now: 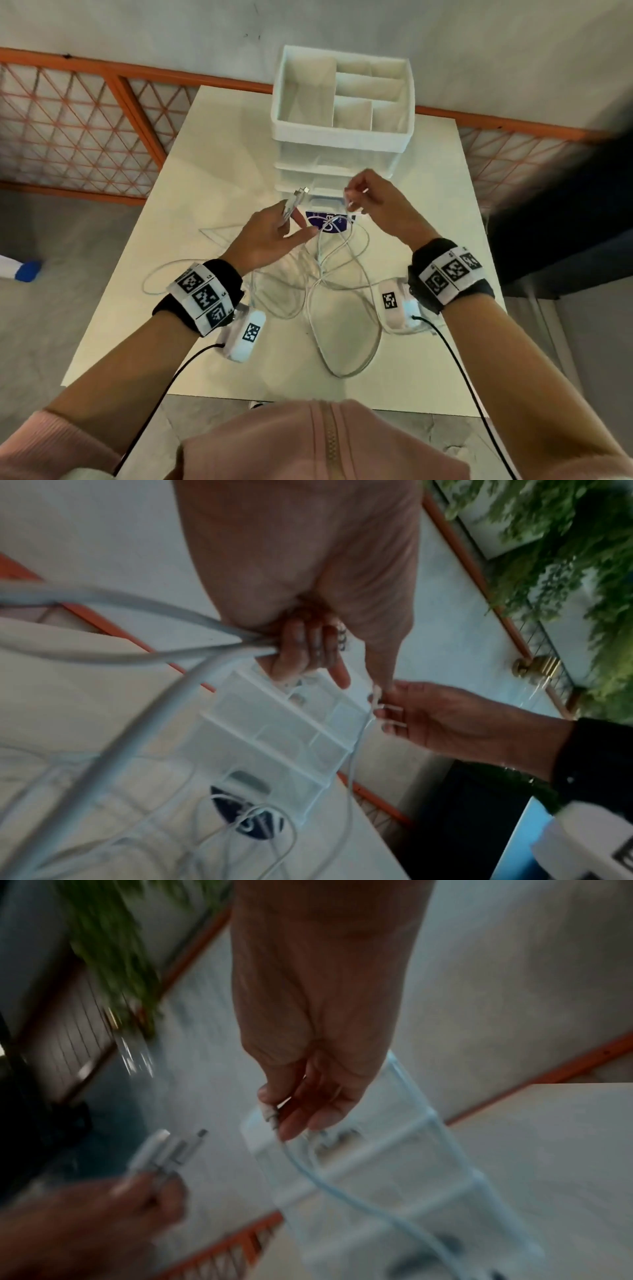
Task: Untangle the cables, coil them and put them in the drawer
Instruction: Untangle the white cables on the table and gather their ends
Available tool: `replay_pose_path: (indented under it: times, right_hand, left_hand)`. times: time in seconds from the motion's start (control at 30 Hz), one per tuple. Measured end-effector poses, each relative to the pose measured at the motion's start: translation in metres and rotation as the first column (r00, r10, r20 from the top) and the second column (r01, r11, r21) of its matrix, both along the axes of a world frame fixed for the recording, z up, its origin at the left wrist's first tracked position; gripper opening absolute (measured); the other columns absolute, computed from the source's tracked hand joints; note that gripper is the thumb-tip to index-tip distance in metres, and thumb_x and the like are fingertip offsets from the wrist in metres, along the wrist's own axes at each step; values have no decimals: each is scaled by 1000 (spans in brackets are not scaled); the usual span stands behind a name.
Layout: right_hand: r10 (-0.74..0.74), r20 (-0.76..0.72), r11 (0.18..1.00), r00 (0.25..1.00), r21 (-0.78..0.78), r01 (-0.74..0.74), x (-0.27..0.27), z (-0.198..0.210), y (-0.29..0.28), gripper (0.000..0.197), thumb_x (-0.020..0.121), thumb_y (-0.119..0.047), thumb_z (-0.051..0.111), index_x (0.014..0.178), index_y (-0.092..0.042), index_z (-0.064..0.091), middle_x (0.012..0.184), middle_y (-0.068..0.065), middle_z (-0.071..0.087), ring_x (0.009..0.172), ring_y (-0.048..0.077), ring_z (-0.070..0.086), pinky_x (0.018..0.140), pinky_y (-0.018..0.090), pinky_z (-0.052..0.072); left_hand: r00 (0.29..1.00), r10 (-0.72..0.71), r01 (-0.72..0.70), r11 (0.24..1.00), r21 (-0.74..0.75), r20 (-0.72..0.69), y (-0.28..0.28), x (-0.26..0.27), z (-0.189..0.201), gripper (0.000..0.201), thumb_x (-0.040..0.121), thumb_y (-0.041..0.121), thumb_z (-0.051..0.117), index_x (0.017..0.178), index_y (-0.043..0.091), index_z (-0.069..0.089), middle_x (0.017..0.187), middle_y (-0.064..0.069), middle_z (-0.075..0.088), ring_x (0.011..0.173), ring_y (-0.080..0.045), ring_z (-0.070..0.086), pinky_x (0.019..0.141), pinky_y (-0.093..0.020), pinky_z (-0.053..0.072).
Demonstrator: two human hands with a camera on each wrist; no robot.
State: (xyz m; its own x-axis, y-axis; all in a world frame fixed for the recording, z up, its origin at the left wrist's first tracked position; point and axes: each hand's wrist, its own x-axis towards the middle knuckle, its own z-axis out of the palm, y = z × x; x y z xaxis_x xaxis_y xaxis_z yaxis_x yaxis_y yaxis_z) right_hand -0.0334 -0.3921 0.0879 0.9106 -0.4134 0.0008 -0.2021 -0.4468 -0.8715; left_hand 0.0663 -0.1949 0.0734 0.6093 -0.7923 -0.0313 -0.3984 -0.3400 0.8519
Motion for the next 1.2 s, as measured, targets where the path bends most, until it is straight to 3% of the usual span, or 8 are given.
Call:
replay_pose_path:
  times: [0.33,0.53,0.63,0.73,0.87,0.97,1.03,1.2]
  right_hand:
    - [153,223,948,963,243,-207,18,69,42,3,97,-3,45,100,-3,46,88,14,55,72,9,63,76,23,53]
    - [-31,65,987,997,162,20,28,38,59,44,81,-25,72,112,-13,43,110,-2,55,97,7,55,79,17,47]
    - [135,-120,976,983,189,-111,33,10,71,48,80,-18,73,118,-9,45,98,-2,61,95,14,60,81,21,48]
    - [293,-142,937,946,240,-254,30,-4,75,7,95,-8,51,101,-8,55,72,-1,59,70,11,64,73,19,50]
    - [312,-255,936,915,249,-249,5,-10,53,16,94,-22,56,80,-15,54,66,-4,50,59,14,56,67,25,48]
    - [250,-374,962,893,198,-186,-29,-24,15,21,87,-23,66,75,-7,58,65,3,48,60,16,49,65,26,44]
    - [136,-368,980,920,185,-70,-49,-26,-9,23,86,-22,66,78,-1,60,70,9,44,64,15,44,66,26,44]
    - [111,-251,983,962,171,-68,-49,7,-9,23,94,-25,54,84,-7,65,64,0,38,55,13,31,52,23,35]
  left_hand:
    - [993,109,-97,965,-245,36,-15,5,22,14,94,33,53,89,20,50,63,8,43,54,0,40,56,-12,33]
    - [987,163,-155,926,-343,-4,-5,12,24,22,101,28,36,84,25,49,87,4,36,71,1,41,75,-25,40]
    - [983,184,-178,899,-401,-25,-1,16,36,26,103,23,30,80,25,43,94,-2,42,79,1,47,84,-24,39]
    - [983,82,-154,858,-489,-165,7,21,45,31,104,19,25,76,18,39,70,1,51,67,-8,57,75,-24,48]
    - [976,185,-218,807,-549,-116,25,35,43,26,102,24,27,78,23,39,60,10,31,47,-2,33,50,-19,45]
    - [915,399,-307,777,-550,54,43,51,43,19,101,28,32,86,28,42,65,10,33,51,-4,35,52,-35,41]
    - [844,484,-323,803,-501,232,51,59,41,19,101,25,34,95,17,50,67,14,38,54,2,43,56,-21,37]
    - [922,259,-156,929,-335,289,34,36,33,17,99,25,44,84,18,51,60,6,45,51,-2,45,52,-18,33]
